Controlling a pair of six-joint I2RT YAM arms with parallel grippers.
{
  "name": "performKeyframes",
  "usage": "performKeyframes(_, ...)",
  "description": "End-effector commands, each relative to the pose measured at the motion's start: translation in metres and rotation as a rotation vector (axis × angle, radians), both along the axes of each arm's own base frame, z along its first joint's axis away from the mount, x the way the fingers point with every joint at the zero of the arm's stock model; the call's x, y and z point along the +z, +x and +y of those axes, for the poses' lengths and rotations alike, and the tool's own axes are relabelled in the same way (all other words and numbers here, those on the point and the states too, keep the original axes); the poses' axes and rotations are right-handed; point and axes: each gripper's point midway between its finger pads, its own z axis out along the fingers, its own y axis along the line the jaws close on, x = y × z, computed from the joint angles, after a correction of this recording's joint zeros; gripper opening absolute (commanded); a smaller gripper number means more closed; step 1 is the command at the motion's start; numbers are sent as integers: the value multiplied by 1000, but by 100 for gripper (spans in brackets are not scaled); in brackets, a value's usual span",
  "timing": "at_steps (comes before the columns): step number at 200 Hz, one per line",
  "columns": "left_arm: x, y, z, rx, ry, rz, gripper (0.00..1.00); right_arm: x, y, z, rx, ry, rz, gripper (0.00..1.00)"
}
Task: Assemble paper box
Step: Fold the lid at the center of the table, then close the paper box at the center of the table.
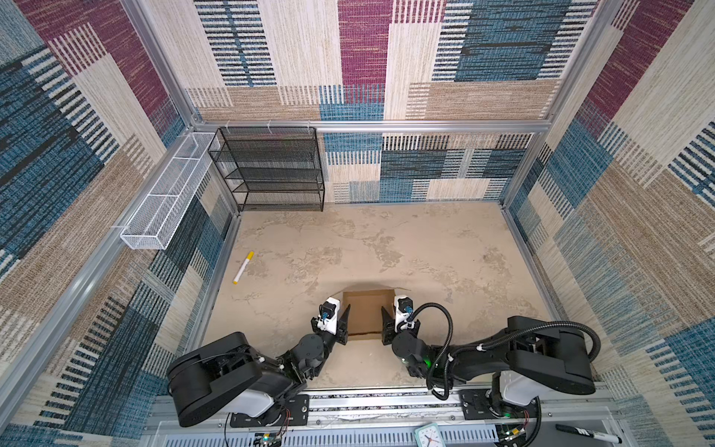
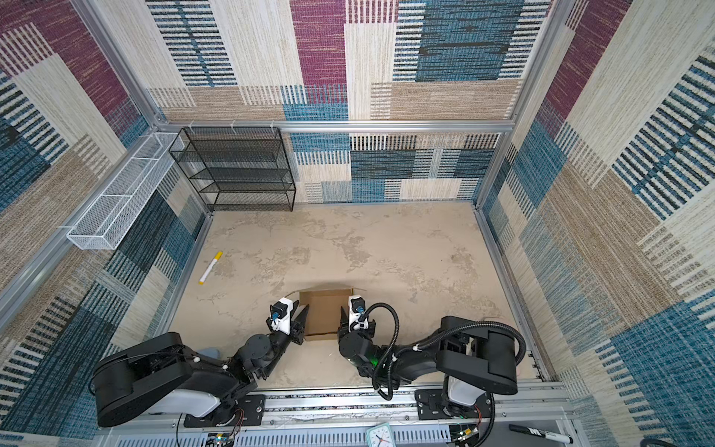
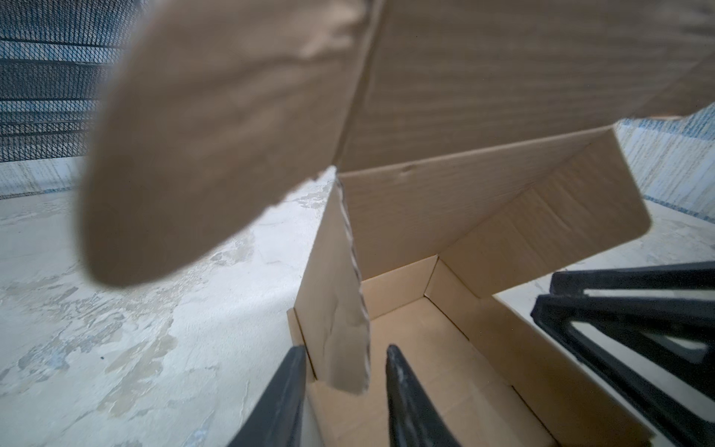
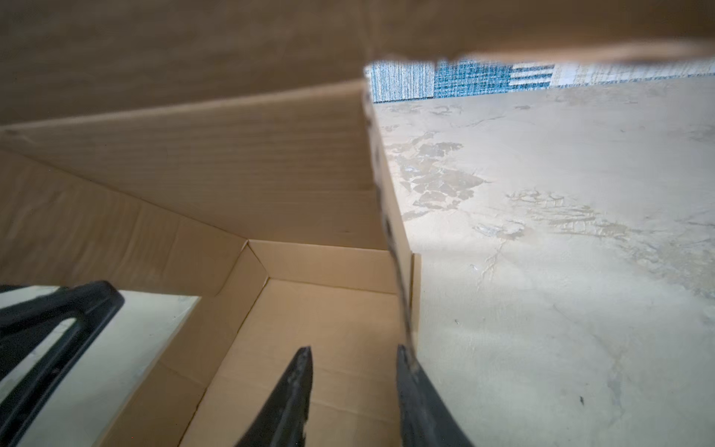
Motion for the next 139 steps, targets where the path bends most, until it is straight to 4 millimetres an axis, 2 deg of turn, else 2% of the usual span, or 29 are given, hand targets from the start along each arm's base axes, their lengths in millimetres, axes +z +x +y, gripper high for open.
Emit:
performKeyframes(1,3,1,2,18,-15,12,38,3,-3,0,14,4,8,41)
performKeyframes(31,9,-1,1,8,-13,20,39,10,-7,-2,30,28,7,45)
performKeyframes(56,10,-3,5,11,3,59,46,16,-10,-4,40,51,11,47)
performKeyframes(72,14,-7,7,-2,-14,64,58,18,-13,-6,48,61,17,47)
performKeyframes(102,19,-14,13,-16,-55,90,98,21,-19,-12,57,86,33,48)
performKeyframes(122,27,-20,16,-34,-106,85,99,25,-22,-19,62,101,39,48)
performKeyframes(123,23,-21,16,-35,-91,97,99,25,-22,-20,63,103,39,48)
performKeyframes(139,26,-26,17,-60,-97,122,99,29,-26,-29,66,116,47,48)
